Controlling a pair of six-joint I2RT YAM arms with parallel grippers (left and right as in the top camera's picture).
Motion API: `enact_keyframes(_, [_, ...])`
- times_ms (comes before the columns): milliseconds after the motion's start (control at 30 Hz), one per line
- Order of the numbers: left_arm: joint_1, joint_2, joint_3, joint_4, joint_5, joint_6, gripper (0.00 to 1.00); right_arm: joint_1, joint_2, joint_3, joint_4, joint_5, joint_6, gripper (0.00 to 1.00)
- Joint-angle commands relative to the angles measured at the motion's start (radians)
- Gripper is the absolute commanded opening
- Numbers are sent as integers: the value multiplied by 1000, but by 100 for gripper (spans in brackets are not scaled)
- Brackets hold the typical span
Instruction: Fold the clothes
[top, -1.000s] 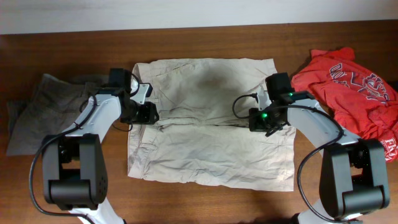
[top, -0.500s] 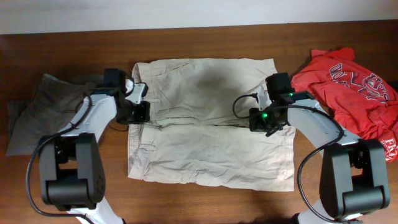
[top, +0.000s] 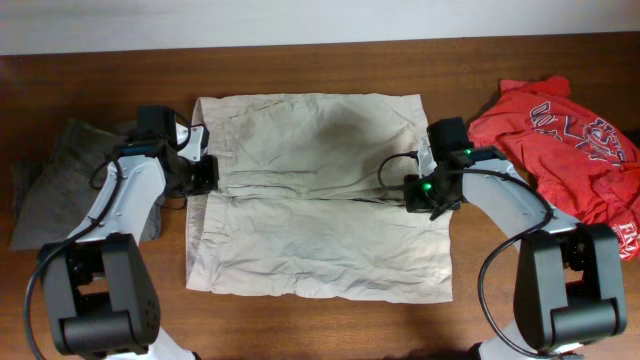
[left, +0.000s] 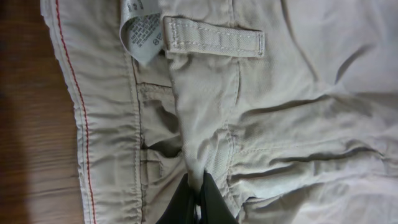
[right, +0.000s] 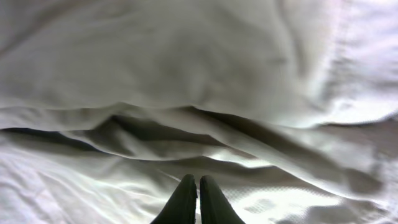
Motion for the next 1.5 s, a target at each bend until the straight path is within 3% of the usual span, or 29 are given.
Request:
enact_keyframes(0, [6, -2, 3, -2, -97, -35, 0, 3, 34, 8, 1, 31, 20, 9])
enact_keyframes(133, [6, 10, -3, 0, -196, -66, 1, 3, 85, 8, 4, 74, 74, 9])
enact_keyframes(433, [6, 96, -6, 10, -245, -84, 1, 2, 188, 1, 4, 203, 184, 4])
enact_keyframes(600, [6, 103, -6, 6, -396, -160, 1, -6, 196, 0, 0, 271, 192, 4])
enact_keyframes(800, [6, 116, -6, 14, -386, -165, 1, -37, 195, 0, -12, 290, 192, 4])
enact_keyframes(833, [4, 116, -6, 24, -359, -164, 9, -46, 196, 0, -18, 298, 192, 4])
enact_keyframes(867, [0, 113, 0, 44, -302, -163, 29, -63, 195, 0, -22, 306, 192, 4])
enact_keyframes(900, [-5, 113, 9, 54, -263, -154, 37, -77, 193, 0, -23, 308, 192, 4])
enact_keyframes(967, [-16, 113, 37, 55, -201, -132, 49, -109, 190, 5, -29, 308, 192, 4])
enact_keyframes(1067, [-50, 112, 111, 28, -156, -81, 56, -185, 171, 35, -79, 293, 182, 4])
enact_keyframes(1367, [-176, 112, 241, -69, -152, 19, 55, -192, -6, 124, -275, 121, 69, 22])
enact_keyframes(1467, [-229, 114, 234, -109, -152, 51, 41, -149, -61, 124, -331, 96, 67, 22])
